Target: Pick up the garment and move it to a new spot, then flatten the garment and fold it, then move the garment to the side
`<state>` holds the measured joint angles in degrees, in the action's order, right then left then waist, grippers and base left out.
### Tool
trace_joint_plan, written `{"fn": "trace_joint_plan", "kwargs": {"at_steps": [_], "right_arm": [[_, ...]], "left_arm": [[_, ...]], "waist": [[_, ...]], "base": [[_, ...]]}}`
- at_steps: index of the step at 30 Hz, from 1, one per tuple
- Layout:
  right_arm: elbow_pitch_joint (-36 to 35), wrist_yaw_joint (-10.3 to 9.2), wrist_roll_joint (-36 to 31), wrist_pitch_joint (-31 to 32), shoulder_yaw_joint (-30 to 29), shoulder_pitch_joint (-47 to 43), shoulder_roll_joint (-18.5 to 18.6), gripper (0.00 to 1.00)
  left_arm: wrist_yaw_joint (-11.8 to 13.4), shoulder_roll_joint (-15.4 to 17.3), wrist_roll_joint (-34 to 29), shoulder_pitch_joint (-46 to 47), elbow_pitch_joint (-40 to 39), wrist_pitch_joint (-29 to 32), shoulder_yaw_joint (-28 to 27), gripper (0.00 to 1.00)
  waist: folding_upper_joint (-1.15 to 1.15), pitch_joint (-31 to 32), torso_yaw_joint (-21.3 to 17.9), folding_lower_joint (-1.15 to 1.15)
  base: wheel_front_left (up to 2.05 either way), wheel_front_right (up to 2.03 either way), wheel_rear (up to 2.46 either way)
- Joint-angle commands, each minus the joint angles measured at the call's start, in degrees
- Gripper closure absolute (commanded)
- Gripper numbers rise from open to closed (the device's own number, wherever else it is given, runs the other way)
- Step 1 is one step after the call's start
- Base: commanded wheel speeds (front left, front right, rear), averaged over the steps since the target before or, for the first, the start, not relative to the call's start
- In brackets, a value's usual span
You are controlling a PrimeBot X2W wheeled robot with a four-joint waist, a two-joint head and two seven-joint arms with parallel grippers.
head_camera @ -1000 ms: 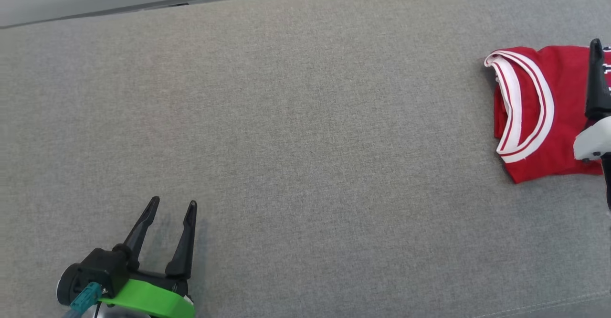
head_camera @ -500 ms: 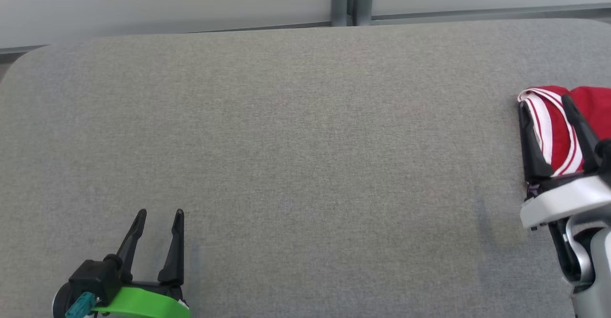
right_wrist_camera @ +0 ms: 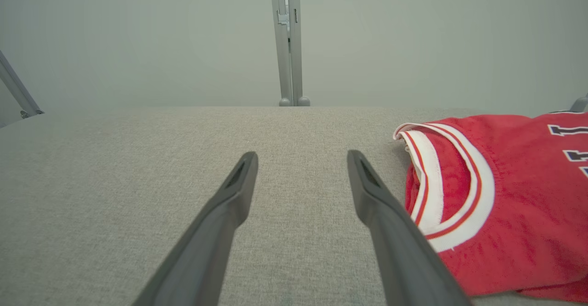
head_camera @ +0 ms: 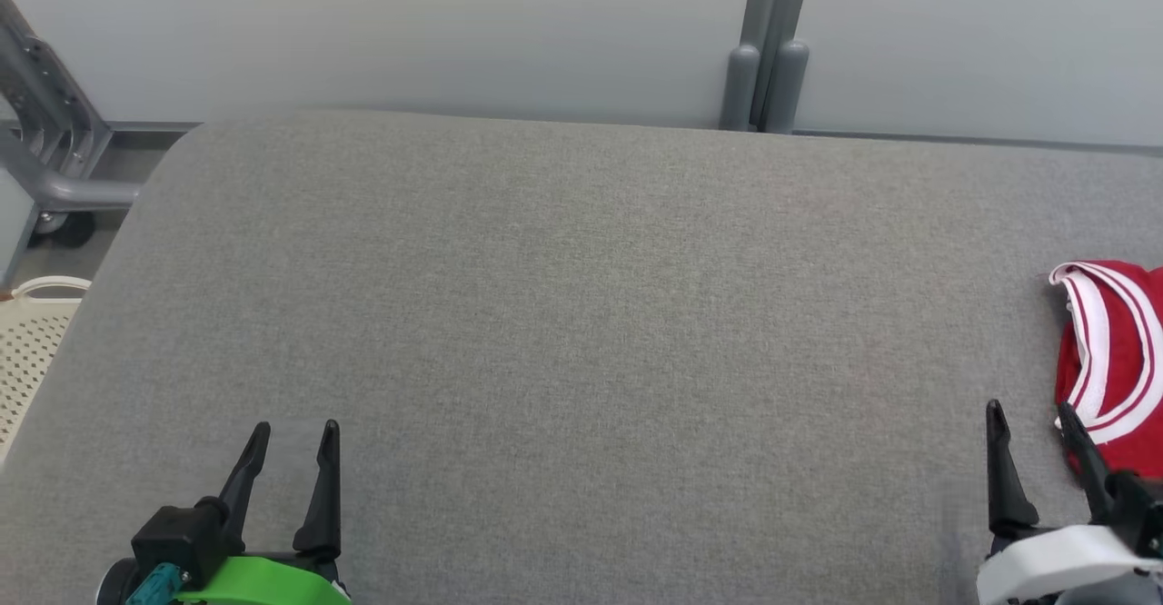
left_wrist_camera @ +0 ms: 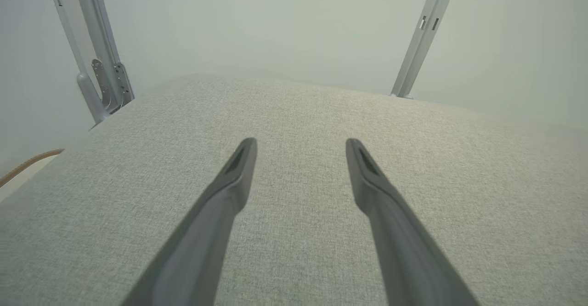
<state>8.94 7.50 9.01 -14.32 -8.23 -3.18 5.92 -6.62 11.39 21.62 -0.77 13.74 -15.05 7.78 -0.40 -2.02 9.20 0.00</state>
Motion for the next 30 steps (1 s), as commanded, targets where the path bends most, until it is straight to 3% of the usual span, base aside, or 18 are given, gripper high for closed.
{"fn": "trace_joint_plan", "kwargs": {"at_steps": [1,10,30], "right_arm": [[1.38,-0.02,-1.46,-0.64,-1.98,-1.56,-1.01,0.00],[2.35,-0.03,-8.14,-0.88,-4.51,-1.79,-2.91,0.00],[1.98,-0.03,-8.37,-0.91,-4.46,-1.90,-2.94,0.00]], "left_arm": [[-0.35,-0.33,-0.30,0.56,0.47,-0.13,-0.11,0.00],[-0.88,0.28,0.15,0.05,1.60,-0.13,0.77,0.00],[-0.93,1.79,1.89,0.32,2.24,-0.14,2.60,0.00]], "waist": [[0.40,2.32,1.61,0.00],[0.40,2.85,-1.45,0.00],[0.40,3.59,-5.76,0.00]], "base": [[0.00,0.00,0.00],[0.00,0.00,0.00],[0.00,0.00,0.00]]}}
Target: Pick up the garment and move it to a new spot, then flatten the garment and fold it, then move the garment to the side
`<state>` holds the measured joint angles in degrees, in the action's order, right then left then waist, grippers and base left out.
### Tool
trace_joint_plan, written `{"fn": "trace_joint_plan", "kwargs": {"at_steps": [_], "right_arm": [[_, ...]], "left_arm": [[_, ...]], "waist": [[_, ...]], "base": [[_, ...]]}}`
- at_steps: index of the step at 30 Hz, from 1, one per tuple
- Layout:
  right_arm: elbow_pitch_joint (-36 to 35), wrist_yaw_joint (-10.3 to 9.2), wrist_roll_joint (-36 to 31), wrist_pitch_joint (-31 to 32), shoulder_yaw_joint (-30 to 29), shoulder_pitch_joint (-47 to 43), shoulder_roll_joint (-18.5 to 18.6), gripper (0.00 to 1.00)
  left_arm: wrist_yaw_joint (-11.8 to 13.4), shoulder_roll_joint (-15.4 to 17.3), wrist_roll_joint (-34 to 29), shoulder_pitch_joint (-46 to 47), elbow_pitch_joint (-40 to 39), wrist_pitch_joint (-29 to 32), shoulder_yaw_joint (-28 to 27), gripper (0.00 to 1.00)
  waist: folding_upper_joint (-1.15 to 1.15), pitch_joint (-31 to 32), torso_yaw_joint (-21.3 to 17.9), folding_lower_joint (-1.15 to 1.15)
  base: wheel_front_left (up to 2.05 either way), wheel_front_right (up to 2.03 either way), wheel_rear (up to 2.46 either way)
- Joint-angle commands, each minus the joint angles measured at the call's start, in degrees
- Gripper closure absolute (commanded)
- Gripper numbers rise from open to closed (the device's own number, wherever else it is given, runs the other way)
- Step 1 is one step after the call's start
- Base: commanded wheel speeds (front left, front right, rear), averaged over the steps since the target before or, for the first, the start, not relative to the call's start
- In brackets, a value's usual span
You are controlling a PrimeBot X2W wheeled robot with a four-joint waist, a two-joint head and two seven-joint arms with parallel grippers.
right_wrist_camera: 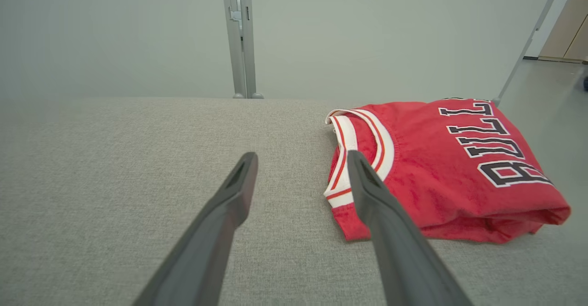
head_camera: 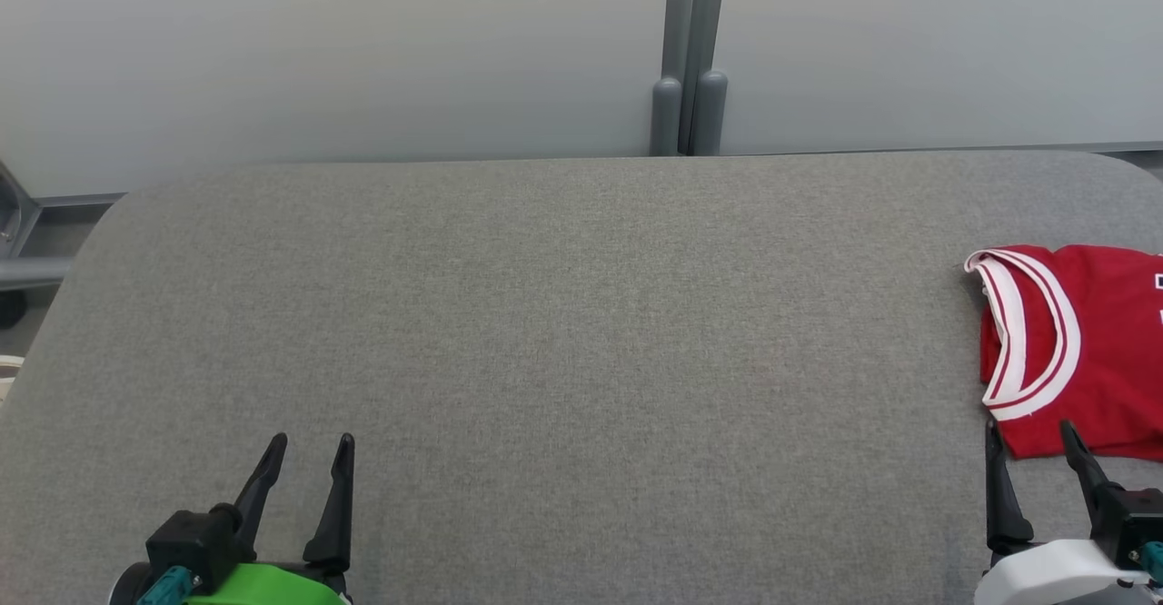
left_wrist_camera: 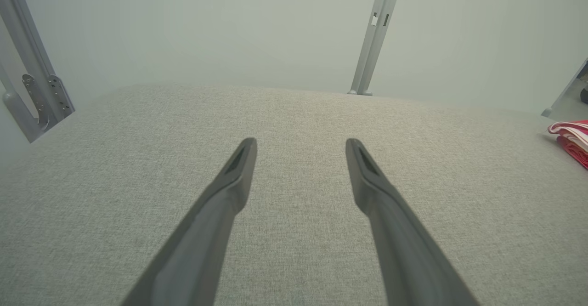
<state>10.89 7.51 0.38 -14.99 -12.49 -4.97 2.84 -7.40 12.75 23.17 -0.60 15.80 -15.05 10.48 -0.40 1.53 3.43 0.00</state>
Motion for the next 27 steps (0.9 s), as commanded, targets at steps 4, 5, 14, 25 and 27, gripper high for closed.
{"fn": "trace_joint_plan", "kwargs": {"at_steps": [4,5,14,25,27], "right_arm": [[0.45,-0.04,-0.11,-0.25,-0.64,0.03,0.12,0.00],[0.50,-0.04,-0.38,-0.25,-0.49,0.11,0.12,0.00],[1.73,-0.04,-1.01,-0.25,0.19,0.32,0.14,0.00],[1.88,0.00,-0.82,-0.01,0.06,0.20,0.01,0.00],[1.85,0.00,-0.78,-0.02,0.13,0.29,0.02,0.00]], "left_arm": [[-0.16,0.41,0.31,-0.18,0.26,-0.14,-0.27,0.00],[-0.16,0.38,0.25,-0.24,0.26,-0.14,-0.26,0.00],[-0.16,0.17,0.37,-0.44,0.48,-0.14,-0.48,0.00],[0.00,-0.15,-0.13,-0.04,0.34,-0.01,-0.81,0.00],[0.00,-0.23,-0.22,0.03,0.34,-0.01,-0.88,0.00]], "waist": [[0.40,0.05,0.08,0.00],[0.40,0.07,0.13,0.00],[0.40,0.45,0.58,0.00],[0.02,0.43,0.47,0.00],[0.02,0.38,0.42,0.00]], "base": [[0.00,0.00,0.00],[0.00,0.00,0.00],[0.00,0.00,0.00],[0.00,0.00,0.00],[0.00,0.00,0.00]]}}
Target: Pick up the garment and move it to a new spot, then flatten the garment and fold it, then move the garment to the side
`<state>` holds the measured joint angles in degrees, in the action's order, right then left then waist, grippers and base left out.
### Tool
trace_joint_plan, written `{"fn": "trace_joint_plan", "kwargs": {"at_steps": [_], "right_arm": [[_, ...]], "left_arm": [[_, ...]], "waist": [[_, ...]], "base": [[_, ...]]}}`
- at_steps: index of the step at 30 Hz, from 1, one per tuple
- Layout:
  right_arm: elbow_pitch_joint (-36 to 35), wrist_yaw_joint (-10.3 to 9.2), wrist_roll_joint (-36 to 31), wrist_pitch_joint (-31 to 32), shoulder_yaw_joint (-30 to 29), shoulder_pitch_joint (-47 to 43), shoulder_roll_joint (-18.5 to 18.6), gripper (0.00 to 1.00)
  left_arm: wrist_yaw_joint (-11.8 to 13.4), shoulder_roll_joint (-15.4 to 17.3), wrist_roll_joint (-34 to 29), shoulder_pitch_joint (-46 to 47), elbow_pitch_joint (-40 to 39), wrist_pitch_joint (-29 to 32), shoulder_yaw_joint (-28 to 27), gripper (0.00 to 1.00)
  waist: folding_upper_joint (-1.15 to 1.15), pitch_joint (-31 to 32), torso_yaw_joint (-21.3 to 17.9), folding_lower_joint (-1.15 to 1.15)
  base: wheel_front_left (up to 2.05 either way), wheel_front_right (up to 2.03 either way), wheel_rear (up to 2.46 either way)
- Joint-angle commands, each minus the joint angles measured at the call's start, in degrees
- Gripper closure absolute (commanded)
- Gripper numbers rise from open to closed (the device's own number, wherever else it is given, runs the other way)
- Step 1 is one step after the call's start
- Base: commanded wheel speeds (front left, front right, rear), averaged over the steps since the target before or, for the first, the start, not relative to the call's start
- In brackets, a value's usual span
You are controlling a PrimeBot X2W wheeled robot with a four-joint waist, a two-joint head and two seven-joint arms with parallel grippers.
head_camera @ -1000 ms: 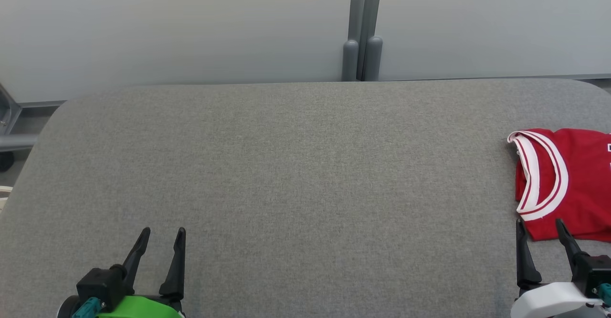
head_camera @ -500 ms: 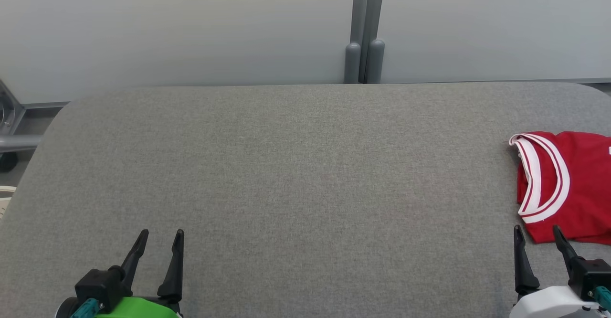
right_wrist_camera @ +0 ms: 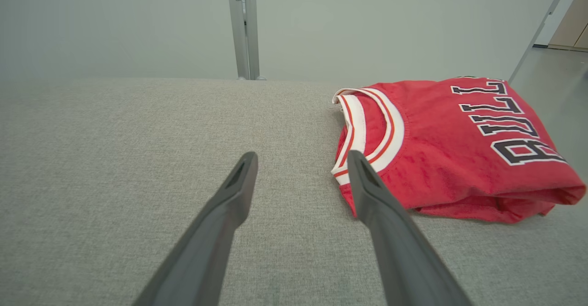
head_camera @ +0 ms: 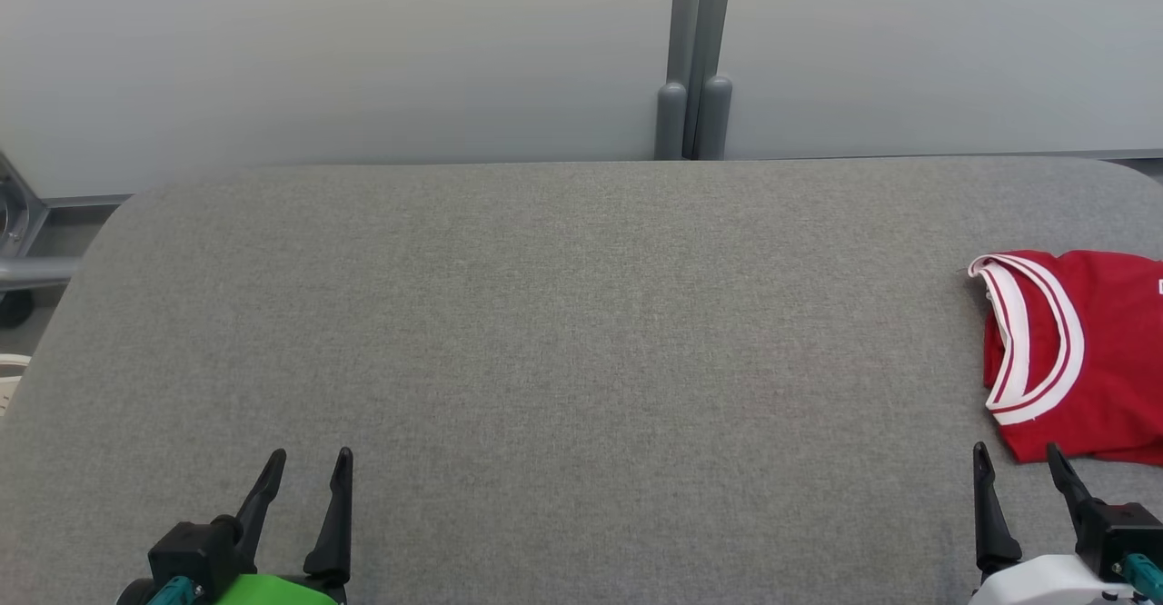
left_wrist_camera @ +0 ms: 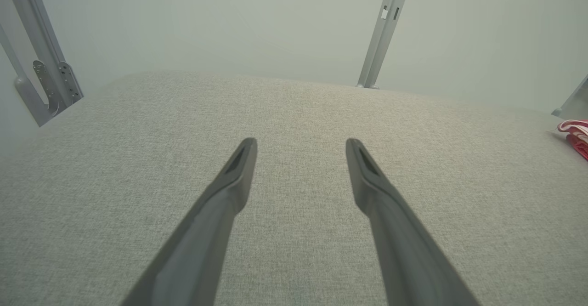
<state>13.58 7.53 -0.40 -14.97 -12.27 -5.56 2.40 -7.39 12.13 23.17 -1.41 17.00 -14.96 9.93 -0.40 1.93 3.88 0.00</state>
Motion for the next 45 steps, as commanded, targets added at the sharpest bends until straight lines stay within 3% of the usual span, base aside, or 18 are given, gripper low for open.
{"fn": "trace_joint_plan", "kwargs": {"at_steps": [1,3,4,9,26,45], "right_arm": [[-0.89,-0.03,0.05,-0.04,-0.03,0.93,0.46,0.00],[-1.11,-0.03,0.23,-0.04,0.13,1.03,0.47,0.00],[-0.13,0.00,0.09,0.00,0.14,0.02,0.00,1.00],[2.23,0.00,1.02,0.68,-0.03,0.07,-0.63,1.00],[1.13,-0.01,21.69,5.39,1.29,2.21,-0.33,1.00],[0.21,-0.02,40.22,9.61,2.48,4.23,-0.06,1.00]], "left_arm": [[-0.01,0.35,-0.27,0.89,-0.85,-0.10,-0.37,0.00],[-0.02,0.29,-0.36,0.97,-0.83,-0.11,-0.42,0.00],[0.00,-0.11,-0.01,0.00,0.00,0.00,-0.09,1.00],[0.00,-1.03,0.76,-0.82,1.81,0.47,0.21,1.00],[-0.02,-2.60,16.42,0.73,0.17,4.82,-3.12,1.00],[-0.05,-4.12,30.48,2.11,-1.37,8.82,-6.21,1.00]], "waist": [[0.03,-0.05,-0.06,0.00],[0.03,-0.12,-0.11,0.00],[0.00,-0.12,-0.12,0.00],[0.00,-0.14,-0.16,0.00],[0.06,-0.40,-0.67,0.00],[0.12,-0.69,-1.23,0.00]], "base": [[0.00,0.00,0.00],[0.00,0.00,0.00],[0.00,0.00,0.00],[0.00,0.00,0.00],[0.00,0.00,0.00],[0.00,0.00,0.00]]}}
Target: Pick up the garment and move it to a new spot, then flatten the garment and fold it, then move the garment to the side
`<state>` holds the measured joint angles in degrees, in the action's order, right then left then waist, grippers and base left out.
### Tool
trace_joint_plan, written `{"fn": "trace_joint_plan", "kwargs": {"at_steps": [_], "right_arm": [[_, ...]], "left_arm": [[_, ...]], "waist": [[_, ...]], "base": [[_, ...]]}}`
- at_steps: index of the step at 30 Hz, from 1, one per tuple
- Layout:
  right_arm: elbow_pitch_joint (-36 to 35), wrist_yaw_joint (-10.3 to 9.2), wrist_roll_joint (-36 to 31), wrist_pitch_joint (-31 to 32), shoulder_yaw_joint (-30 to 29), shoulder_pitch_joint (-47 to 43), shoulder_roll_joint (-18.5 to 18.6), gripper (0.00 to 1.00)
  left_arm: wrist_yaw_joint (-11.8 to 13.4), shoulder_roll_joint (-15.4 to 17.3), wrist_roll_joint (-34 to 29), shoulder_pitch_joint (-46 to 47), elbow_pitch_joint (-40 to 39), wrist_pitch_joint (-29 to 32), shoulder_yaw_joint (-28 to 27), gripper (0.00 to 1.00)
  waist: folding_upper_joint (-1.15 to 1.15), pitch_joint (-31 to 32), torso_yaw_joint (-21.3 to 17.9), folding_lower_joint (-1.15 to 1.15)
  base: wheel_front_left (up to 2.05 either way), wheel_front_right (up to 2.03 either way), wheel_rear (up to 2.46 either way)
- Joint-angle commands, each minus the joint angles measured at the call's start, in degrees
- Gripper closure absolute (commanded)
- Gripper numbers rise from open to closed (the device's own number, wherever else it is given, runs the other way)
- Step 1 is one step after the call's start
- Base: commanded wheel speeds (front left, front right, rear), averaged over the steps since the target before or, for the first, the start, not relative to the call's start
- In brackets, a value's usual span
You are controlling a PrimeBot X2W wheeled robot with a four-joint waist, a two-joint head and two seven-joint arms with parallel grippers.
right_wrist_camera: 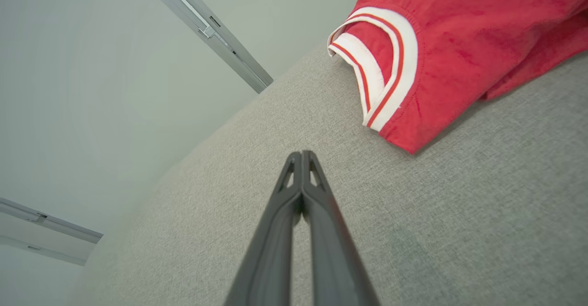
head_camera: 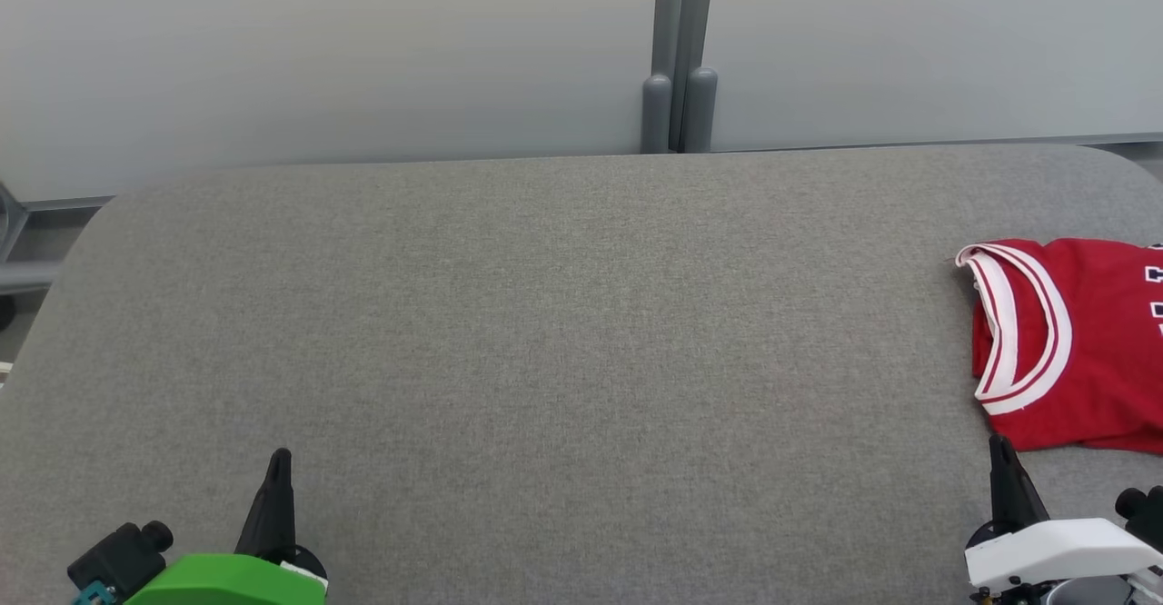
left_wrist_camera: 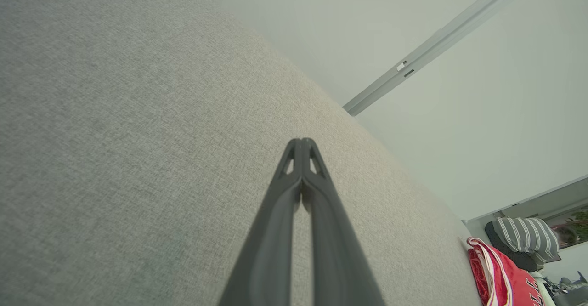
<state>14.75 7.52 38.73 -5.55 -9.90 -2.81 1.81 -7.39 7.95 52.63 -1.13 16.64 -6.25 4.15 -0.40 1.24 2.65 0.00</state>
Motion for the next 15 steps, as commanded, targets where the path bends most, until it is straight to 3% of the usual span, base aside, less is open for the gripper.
{"fn": "trace_joint_plan", "kwargs": {"at_steps": [1,15], "right_arm": [[-1.00,-0.01,1.96,0.43,0.16,1.57,0.55,1.00],[-1.53,-0.01,14.09,3.25,0.86,2.85,0.70,1.00]], "left_arm": [[-0.05,-0.02,1.61,1.88,-1.08,0.29,-0.58,1.00],[-0.07,-1.04,10.79,2.71,-2.01,3.01,-2.69,1.00]], "waist": [[0.12,-0.02,-0.03,0.00],[0.17,-0.25,-0.48,0.00]], "base": [[0.00,0.00,0.00],[0.00,0.00,0.00]]}}
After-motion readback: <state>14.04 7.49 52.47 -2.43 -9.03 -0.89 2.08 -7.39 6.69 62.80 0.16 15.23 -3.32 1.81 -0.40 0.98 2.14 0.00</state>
